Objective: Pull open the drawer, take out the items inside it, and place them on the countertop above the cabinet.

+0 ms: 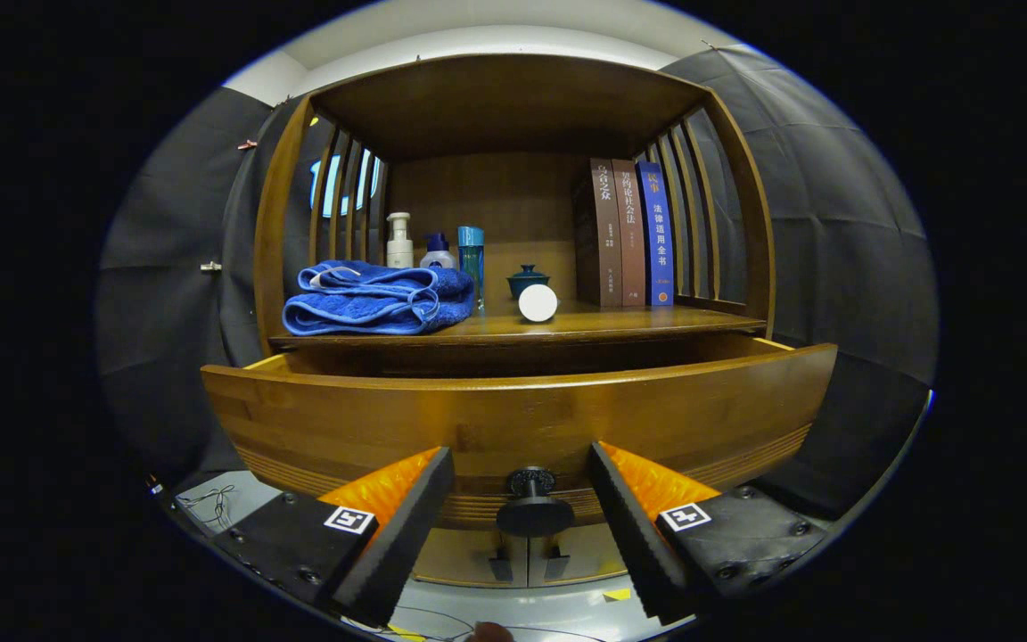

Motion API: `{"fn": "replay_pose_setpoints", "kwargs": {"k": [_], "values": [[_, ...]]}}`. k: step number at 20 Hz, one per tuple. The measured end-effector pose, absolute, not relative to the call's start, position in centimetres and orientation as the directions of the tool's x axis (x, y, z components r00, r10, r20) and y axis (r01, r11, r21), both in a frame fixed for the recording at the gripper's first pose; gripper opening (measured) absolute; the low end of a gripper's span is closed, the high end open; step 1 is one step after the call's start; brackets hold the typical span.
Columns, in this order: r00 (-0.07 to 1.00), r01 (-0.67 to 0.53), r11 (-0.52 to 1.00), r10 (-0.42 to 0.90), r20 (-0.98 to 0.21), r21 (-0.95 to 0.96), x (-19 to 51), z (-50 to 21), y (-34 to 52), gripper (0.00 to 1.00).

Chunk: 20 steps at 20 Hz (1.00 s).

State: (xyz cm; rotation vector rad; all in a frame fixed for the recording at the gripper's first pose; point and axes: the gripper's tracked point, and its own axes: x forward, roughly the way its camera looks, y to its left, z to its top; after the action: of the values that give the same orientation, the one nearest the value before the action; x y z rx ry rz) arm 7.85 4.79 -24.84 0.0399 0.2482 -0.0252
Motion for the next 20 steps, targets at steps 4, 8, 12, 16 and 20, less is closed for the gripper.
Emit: {"fn": "replay_pose_setpoints", "kwargs": {"k": [4, 8, 12, 16, 20], "values": [[0.969, 0.028, 0.999, -0.018, -0.247, 0.039, 10.2, -25.2, 4.8, 1.0], [0.967, 0.028, 0.999, -0.017, -0.255, 0.04, 12.3, -25.4, 4.7, 1.0], [0.968, 0.027, 0.999, -0.015, -0.249, 0.047, 13.9, -25.7, 4.8, 1.0], [0.968, 0.031, 0.997, -0.011, -0.251, 0.075, 15.2, -25.9, 4.8, 1.0], [0.969, 0.027, 0.996, -0.004, -0.249, 0.09, 15.5, -26.3, 4.9, 1.0]]}}
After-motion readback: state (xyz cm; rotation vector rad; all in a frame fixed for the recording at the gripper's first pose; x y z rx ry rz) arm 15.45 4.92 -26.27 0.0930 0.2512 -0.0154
